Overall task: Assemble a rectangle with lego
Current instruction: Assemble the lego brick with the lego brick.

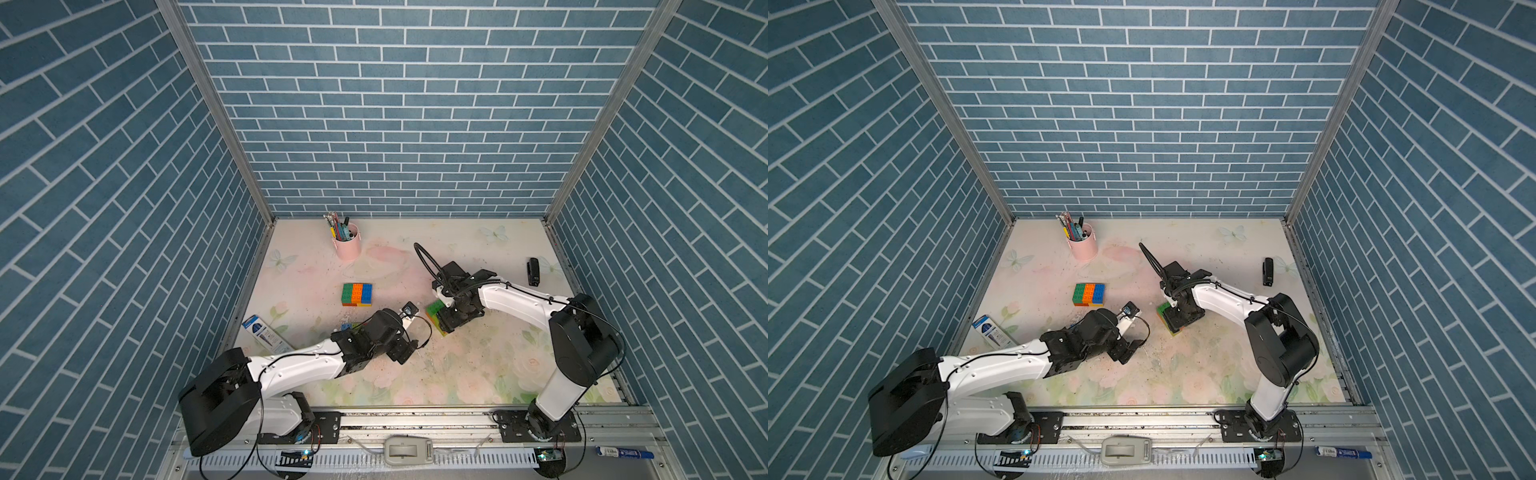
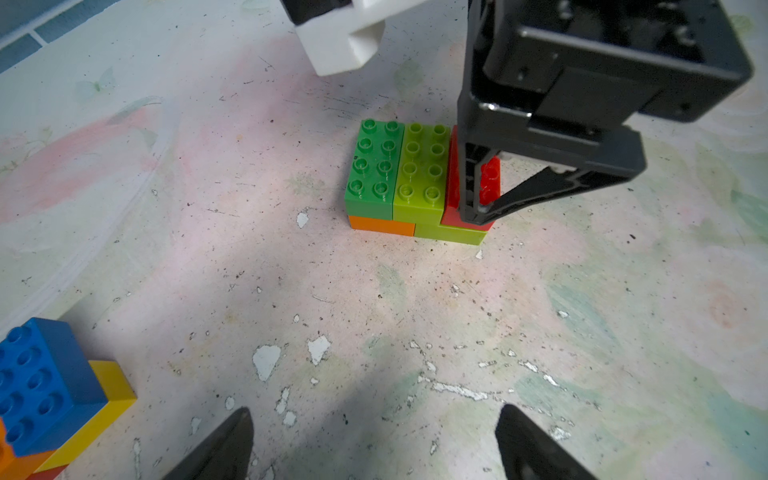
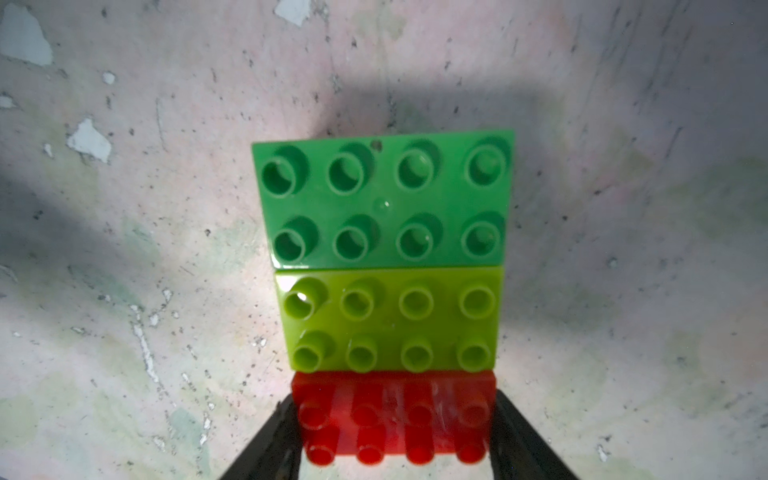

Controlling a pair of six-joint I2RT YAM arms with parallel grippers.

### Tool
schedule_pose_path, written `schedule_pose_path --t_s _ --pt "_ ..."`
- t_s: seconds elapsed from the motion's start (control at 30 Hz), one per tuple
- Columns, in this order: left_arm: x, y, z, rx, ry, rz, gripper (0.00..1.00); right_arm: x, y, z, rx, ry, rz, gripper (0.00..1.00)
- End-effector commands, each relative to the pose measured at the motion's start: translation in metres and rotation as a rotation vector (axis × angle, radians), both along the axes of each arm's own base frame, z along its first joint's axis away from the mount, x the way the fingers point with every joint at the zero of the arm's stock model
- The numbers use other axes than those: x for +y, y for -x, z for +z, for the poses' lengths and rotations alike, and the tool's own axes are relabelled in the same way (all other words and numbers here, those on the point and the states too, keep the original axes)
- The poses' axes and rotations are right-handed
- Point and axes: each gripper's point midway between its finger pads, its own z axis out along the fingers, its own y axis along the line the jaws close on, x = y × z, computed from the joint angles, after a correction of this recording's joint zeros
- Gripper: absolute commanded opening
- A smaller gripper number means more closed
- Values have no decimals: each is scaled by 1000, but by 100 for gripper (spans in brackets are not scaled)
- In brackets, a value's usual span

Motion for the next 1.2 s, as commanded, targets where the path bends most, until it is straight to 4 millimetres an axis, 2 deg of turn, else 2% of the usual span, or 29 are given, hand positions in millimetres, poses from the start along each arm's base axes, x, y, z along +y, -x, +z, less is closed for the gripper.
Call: schedule_pose_path --t_s 0.0,0.23,0.33,0.5,0.6,0.73,0.77,0.8,0.9,1.0,1.1,1.17 --pt "0 -4 2 -14 2 11 93 -4 4 -12 28 42 34 22" --pt "2 -3 3 -18 1 12 93 -21 5 -24 37 160 -15 13" --pt "4 -3 3 -23 4 17 93 -21 7 -29 27 184 -37 8" --pt "5 -2 2 -17 2 15 93 -25 15 -57 68 226 -40 0" --pt "8 -1 4 -24 1 21 93 -28 15 -65 74 242 -55 0" --pt "9 -2 6 -31 4 24 93 -21 14 -64 71 203 -57 0" --pt "8 -2 7 -30 7 24 93 -18 13 -60 66 190 -53 5" --pt "7 -2 8 -30 9 22 93 -14 12 -53 59 164 -48 15" --pt "7 -3 13 -40 11 22 93 -6 6 -31 45 109 -45 50" --pt "6 -5 15 -50 8 22 93 -6 5 -17 56 96 -47 71" --pt "4 -6 18 -53 13 20 94 -5 2 -4 43 72 -54 83" --pt "4 -7 21 -56 19 23 94 -5 1 3 34 63 -57 87"
